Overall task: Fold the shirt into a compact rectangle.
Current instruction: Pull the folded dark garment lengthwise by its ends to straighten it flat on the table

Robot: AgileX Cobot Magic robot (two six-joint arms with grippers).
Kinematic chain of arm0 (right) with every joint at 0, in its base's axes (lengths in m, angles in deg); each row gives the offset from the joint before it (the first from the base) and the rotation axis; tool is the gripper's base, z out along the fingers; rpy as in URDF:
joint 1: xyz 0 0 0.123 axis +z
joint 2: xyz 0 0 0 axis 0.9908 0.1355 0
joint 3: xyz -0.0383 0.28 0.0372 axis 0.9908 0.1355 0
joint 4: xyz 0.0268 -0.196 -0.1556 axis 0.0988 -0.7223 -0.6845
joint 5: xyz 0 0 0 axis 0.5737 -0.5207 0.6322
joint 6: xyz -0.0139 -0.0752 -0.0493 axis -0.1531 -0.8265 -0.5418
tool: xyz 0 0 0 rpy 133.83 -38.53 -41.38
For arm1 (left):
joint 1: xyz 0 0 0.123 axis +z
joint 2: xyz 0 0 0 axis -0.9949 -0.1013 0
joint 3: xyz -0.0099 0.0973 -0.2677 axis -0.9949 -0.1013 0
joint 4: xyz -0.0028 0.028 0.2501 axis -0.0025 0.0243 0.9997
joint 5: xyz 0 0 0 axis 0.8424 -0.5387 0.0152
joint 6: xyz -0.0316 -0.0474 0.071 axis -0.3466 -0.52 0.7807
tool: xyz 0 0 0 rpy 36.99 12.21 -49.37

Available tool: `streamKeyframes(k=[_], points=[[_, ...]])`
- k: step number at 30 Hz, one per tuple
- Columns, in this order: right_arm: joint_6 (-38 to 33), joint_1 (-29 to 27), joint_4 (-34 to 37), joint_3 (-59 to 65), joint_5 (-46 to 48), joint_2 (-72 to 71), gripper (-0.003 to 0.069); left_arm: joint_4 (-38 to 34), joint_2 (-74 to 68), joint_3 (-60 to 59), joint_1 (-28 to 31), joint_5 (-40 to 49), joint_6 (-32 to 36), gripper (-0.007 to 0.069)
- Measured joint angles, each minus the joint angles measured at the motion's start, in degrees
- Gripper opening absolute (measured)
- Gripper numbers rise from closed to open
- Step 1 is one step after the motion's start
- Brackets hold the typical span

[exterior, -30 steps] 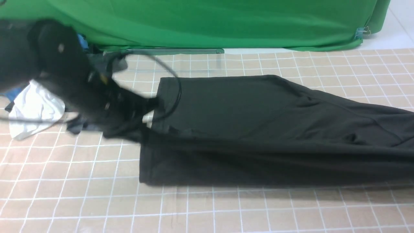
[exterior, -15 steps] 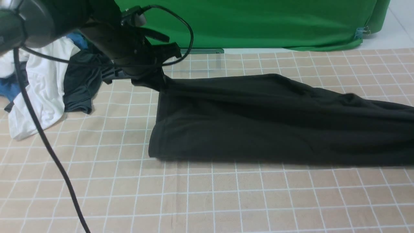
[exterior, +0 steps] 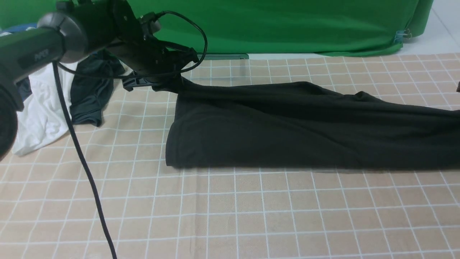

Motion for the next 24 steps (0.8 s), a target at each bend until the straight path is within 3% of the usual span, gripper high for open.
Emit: streamKeyframes(k=[5,9,13,16,18,24], points=[[0.13,0.0,0.0,0.0,-1.26,1.93,0.0056,0.0,-2.46,0.0,0.0,-2.23,0.0,0.0031],[0.02,0.0,-0.38,0.0,-1.73,2.22,0.0114,0.35,-3.49,0.0,0.11,-3.64,0.0,0.0032],[-0.32,0.0,-0.55,-0.42,-1.85,2.22,0.0272,1.07,-3.65,0.0,0.36,-5.77,0.0,0.0043],[-5.64,0.1,-0.66,-3.92,2.0,2.27,0.0435,1.81,-3.65,0.0,0.53,-7.59,0.46,0.0092],[-9.38,0.88,-0.53,-7.11,6.52,2.27,0.0504,2.0,-3.65,0.0,0.59,-8.52,1.19,0.0132],[-17.63,8.04,-0.42,-16.66,16.2,2.27,0.0548,2.18,-3.65,0.0,0.84,-9.47,1.31,0.0224]])
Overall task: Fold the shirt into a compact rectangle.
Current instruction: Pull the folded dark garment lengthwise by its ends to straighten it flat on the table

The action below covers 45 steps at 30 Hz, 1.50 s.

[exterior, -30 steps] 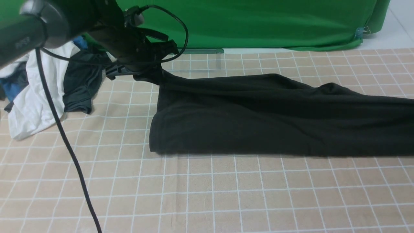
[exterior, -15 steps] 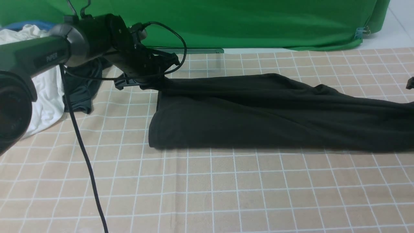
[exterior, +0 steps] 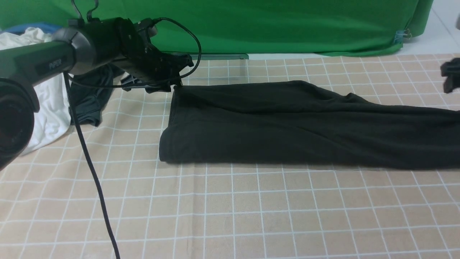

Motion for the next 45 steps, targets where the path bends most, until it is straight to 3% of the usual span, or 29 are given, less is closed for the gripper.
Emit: streamKeyframes(k=[4,10,13,23,28,30,33,36,39,43,45], points=[[-4.45,7.49,0.42,-3.98,1.18,1.14,0.055,0.0,0.0,0.0,0.04,-0.28,0.0,0.0217],[-5.79,16.6,0.84,-8.9,0.78,7.92,0.0552,0.0,0.0,0.0,0.1,-0.28,0.06,0.0061],[-5.79,18.36,0.84,-9.35,0.74,10.75,0.0552,-0.33,0.0,0.0,0.1,-0.09,1.11,0.0014],[-5.2,18.84,0.42,-9.58,0.37,12.7,0.0552,-1.18,0.0,0.0,0.1,1.67,2.78,0.0014],[-5.08,18.84,0.42,-9.58,0.07,12.7,0.041,-1.24,0.0,0.0,0.1,3.41,4.31,0.0014],[-5.01,18.84,0.42,-9.58,-0.19,12.7,0.0245,-1.82,0.0,0.0,0.1,6.31,7.14,0.0014],[-5.01,18.84,0.42,-9.58,-0.63,12.7,0.009,-2.92,0.16,0.0,0.1,9.25,9.54,0.0015],[-5.01,18.84,0.42,-9.58,-1.17,12.7,0.0033,-3.07,0.55,0.0,0.1,9.8,10.41,0.0016],[-5.01,18.84,0.42,-9.58,-1.71,12.7,0.0027,-2.55,1.47,0.0,0.1,10.17,10.82,0.0024],[-5.01,18.84,0.42,-10.17,-1.59,12.81,0.0027,-1.54,2.36,1.82,0.1,12.58,10.87,0.0073],[-5.01,18.84,0.42,-11.56,-1.09,12.93,0.0027,-1.23,2.74,3.29,0.1,14.7,10.87,0.0133]])
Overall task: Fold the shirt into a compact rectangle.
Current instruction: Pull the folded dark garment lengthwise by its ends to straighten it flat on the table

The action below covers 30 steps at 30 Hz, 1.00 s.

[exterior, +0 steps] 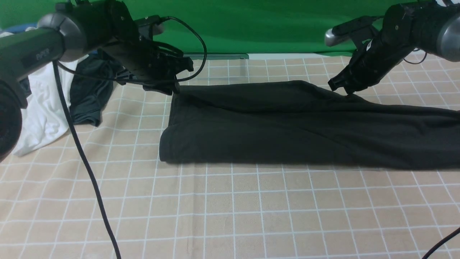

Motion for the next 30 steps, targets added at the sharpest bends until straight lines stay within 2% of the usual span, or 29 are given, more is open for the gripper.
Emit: streamKeyframes(k=[9,15,17,19,21,22,24,26,30], points=[[0.89,0.0,0.0,-3.88,1.53,0.06,0.0027,-1.21,-3.18,0.35,-0.06,0.52,0.38,0.0393],[1.43,0.0,0.0,-3.88,1.9,0.16,0.0027,-8.04,-4.84,0.35,-0.06,-5.33,3.95,0.0429],[1.57,0.0,0.0,-3.88,1.9,0.16,0.0027,-9.7,-5.08,0.35,-0.06,-7.55,5.0,0.0403],[1.83,0.0,0.0,-3.88,1.9,0.16,0.0027,-10.52,-5.4,0.35,-0.06,-9.1,5.36,0.0333],[2.3,0.0,0.0,-3.88,1.9,0.16,0.0027,-10.83,-6.02,0.35,-0.06,-9.47,5.35,0.0223],[2.44,0.0,0.0,-3.88,1.9,0.16,0.0027,-10.88,-6.41,0.35,-0.06,-9.52,5.41,0.0144],[2.61,0.0,0.0,-3.88,1.95,0.16,0.0027,-11.25,-6.72,0.35,-0.06,-9.52,5.47,0.0067],[2.61,0.0,0.0,-4.15,2.74,0.16,0.0027,-11.44,-6.82,0.35,0.04,-9.52,5.47,0.0026],[2.51,0.0,0.0,-6.17,6.88,0.04,0.0027,-11.57,-5.18,0.35,0.87,-9.79,5.21,0.0012]])
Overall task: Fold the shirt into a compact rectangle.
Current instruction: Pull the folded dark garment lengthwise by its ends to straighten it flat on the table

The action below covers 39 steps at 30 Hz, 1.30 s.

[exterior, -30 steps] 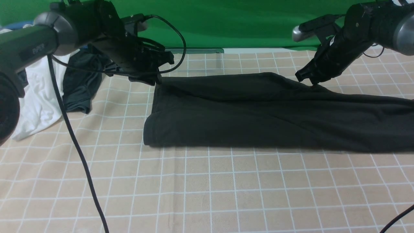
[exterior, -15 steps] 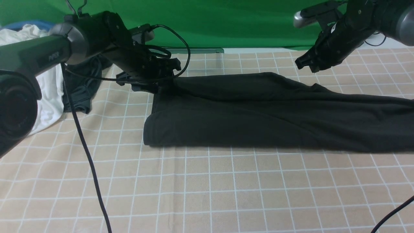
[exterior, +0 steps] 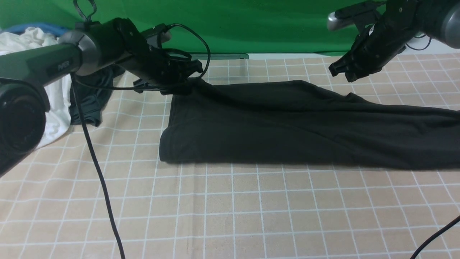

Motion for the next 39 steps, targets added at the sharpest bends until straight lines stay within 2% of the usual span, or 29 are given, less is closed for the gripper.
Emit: streamKeyframes(k=[7,11,17,23,30,34,39], points=[[-0.06,0.0,0.64,-5.66,7.47,-0.56,0.0027,-2.33,2.71,1.04,4.01,-2.59,-0.26,0.0013],[-1.36,0.1,7.49,-5.56,16.58,-0.67,0.0027,-3.33,2.77,1.58,6.18,2.35,-0.16,0.0014],[-2.05,3.69,11.67,-3.22,18.47,0.22,0.0027,-1.54,4.12,5.03,6.49,13.89,-0.16,0.0014],[-2.09,7.72,11.7,-3.15,16.26,2.21,0.0027,-1.24,5.49,9.63,6.49,16.5,-0.16,0.0014],[-1.98,9.34,11.65,-3.15,5.37,7.54,0.0027,-0.85,5.56,10.67,6.49,17.02,-0.26,0.0014],[-1.98,9.34,11.29,-3.15,-6.69,9.39,0.0027,-0.85,5.56,10.67,6.49,16.59,-0.26,0.0014],[-1.81,9.4,7.54,-3.15,-23.12,10.02,0.0027,0.33,5.56,10.67,6.49,15.73,-0.26,0.0014]])
